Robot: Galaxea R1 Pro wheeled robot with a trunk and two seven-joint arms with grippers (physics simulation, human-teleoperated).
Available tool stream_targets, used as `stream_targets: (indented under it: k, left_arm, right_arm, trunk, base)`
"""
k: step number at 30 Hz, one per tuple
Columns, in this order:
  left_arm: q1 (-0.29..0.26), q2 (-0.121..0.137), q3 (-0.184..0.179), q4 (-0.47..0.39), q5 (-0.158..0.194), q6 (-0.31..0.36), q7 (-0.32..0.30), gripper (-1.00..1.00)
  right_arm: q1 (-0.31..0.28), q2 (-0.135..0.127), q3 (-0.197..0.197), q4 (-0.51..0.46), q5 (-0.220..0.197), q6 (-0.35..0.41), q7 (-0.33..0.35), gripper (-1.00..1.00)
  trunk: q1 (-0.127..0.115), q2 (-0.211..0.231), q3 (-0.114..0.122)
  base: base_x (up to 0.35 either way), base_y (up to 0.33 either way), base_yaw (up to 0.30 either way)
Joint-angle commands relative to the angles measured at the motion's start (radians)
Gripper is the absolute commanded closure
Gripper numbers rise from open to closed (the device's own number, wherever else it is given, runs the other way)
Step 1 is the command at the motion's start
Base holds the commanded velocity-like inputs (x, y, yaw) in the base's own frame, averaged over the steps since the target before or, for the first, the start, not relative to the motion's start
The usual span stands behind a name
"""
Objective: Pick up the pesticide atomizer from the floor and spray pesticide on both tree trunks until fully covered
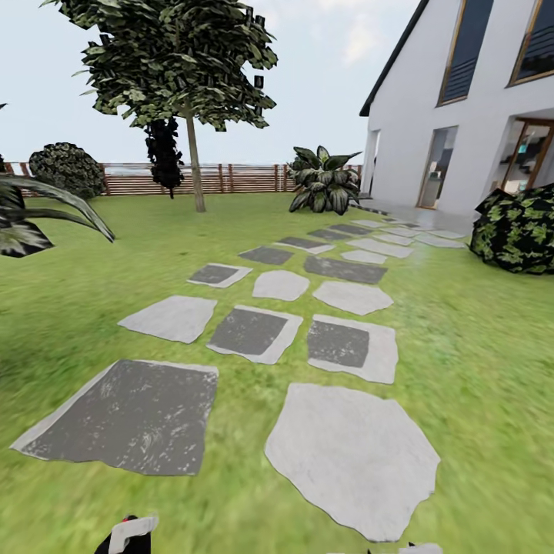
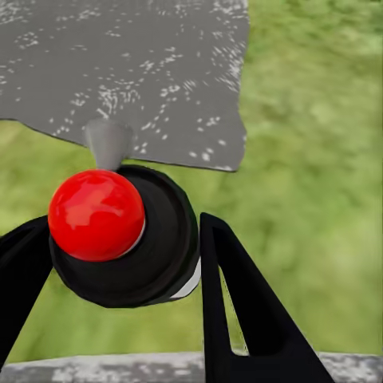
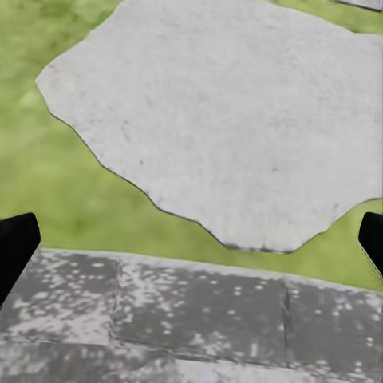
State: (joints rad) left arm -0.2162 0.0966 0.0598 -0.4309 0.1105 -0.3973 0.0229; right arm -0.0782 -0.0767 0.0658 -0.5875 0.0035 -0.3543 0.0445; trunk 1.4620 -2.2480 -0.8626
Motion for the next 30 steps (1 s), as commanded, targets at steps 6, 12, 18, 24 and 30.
stream_targets:
  k: [6,12,18,24,30]
  left_arm:
    - [0.000,0.000,0.000,0.000,0.000,0.000,0.000,1.00]
    - [0.000,0.000,0.000,0.000,0.000,0.000,0.000,1.00]
    - [0.000,0.000,0.000,0.000,0.000,0.000,0.000,1.00]
    - [0.000,0.000,0.000,0.000,0.000,0.001,0.000,1.00]
    - [0.000,0.000,0.000,0.000,0.000,0.000,0.000,1.00]
  right_arm:
    - [0.000,0.000,0.000,0.000,0.000,0.000,0.000,-1.00]
    - [0.000,0.000,0.000,0.000,0.000,0.000,0.000,-1.00]
    - [0.000,0.000,0.000,0.000,0.001,0.000,0.000,-1.00]
    - [0.000,0.000,0.000,0.000,0.001,0.000,0.000,-1.00]
    - [0.000,0.000,0.000,0.000,0.001,0.000,0.000,-1.00]
  trunk:
    - [0.000,0.000,0.000]
    - [0.000,0.000,0.000]
    - [0.000,0.000,0.000]
    - [0.000,0.000,0.000]
    - [0.000,0.000,0.000]
  base:
    - [0.339,0.000,0.169]
    - [0.339,0.000,0.120]
    - [0.339,0.000,0.006]
    - [0.339,0.000,0.000]
    - [0.339,0.000,0.000]
